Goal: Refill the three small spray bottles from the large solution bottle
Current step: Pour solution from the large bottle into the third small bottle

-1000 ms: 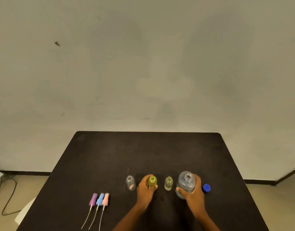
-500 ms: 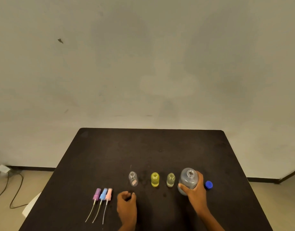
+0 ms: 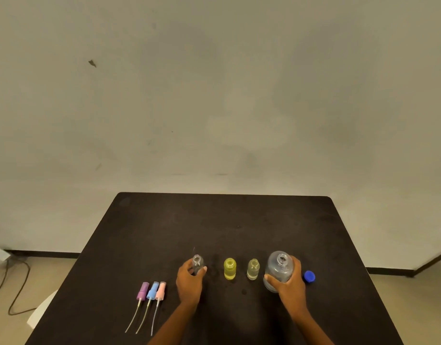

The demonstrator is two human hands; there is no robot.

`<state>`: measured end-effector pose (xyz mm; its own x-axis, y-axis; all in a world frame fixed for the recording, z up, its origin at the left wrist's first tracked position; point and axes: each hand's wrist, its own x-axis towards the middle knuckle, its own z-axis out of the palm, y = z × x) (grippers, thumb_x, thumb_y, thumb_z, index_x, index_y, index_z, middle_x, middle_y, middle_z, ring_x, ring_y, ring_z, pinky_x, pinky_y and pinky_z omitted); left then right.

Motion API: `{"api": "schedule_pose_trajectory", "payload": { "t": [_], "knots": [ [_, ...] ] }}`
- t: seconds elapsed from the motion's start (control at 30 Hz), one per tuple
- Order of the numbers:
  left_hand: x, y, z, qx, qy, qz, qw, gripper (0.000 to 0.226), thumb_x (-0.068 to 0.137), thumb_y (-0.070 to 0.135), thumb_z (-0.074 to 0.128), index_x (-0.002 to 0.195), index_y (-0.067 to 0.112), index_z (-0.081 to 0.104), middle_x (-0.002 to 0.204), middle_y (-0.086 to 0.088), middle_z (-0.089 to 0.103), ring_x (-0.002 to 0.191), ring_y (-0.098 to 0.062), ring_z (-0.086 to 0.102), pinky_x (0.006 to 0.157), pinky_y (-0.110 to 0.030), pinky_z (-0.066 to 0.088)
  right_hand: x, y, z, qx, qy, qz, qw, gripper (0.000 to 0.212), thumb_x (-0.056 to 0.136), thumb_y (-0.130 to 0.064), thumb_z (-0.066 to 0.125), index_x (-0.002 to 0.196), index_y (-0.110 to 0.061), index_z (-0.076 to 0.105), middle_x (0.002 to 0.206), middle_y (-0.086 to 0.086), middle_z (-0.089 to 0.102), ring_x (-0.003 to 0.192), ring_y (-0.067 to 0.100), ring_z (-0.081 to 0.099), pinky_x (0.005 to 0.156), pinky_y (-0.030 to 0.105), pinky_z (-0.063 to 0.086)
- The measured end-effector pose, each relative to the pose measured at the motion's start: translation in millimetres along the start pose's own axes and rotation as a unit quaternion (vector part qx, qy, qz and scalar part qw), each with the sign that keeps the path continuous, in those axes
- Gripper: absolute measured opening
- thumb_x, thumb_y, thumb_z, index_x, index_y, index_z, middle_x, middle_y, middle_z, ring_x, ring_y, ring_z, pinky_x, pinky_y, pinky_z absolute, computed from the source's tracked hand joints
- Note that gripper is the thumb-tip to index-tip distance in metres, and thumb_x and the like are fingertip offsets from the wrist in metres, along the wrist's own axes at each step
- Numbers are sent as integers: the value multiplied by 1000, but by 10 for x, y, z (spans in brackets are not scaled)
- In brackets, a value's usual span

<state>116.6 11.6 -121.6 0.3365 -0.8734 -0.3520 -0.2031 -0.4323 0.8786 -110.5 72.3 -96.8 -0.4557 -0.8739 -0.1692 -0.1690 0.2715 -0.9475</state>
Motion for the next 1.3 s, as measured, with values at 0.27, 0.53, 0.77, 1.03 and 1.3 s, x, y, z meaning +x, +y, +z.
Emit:
{"api": "schedule_pose_trajectory", "payload": {
  "t": [0.27, 0.53, 0.77, 1.03, 1.3],
  "knots": [
    [-62, 329, -37, -24, 11, 37, 999, 36, 79, 16, 73, 109, 9, 54, 105, -6, 59, 95, -17, 58, 74, -23, 46, 9, -12, -15, -15, -7, 0, 1000, 82, 61, -3, 81, 129, -14, 35, 116, -1, 48, 110, 14, 46, 99, 34, 37],
    [-40, 1030, -30, -62, -1, 134, 989, 33, 81, 14, 71, 107, 11, 52, 103, -4, 60, 90, -16, 57, 65, -17, 42, 218, -160, -115, -20, -19, 18, 999, 63, 64, -1, 79, 114, -16, 42, 99, 1, 58, 94, 22, 58, 80, 33, 46],
    [-96, 1712, -131, -142, -122, 163, 969, 24, 79, 17, 73, 98, 20, 58, 102, -5, 69, 94, -19, 67, 80, -39, 57, 467, -988, -418, -52, -6, -61, 997, 62, 62, -5, 82, 109, -16, 44, 97, 4, 58, 85, 16, 58, 67, 23, 41],
    [-515, 2725, -384, -155, -213, 245, 933, 28, 83, 22, 69, 108, 15, 60, 112, -6, 66, 91, -19, 70, 69, -30, 60, 400, -2420, -699, -77, 15, -226, 971, 86, 40, -47, 82, 112, -20, 43, 106, 0, 53, 96, 26, 56, 81, 30, 40],
    [-1035, 3499, -740, -179, -255, 340, 887, 23, 83, 21, 66, 106, 19, 63, 102, -4, 73, 88, -21, 72, 67, -32, 60, 182, -3385, -815, -115, 67, -364, 922, 76, 54, -39, 84, 118, -19, 47, 108, -2, 56, 95, 20, 55, 82, 30, 45]
  ]
}}
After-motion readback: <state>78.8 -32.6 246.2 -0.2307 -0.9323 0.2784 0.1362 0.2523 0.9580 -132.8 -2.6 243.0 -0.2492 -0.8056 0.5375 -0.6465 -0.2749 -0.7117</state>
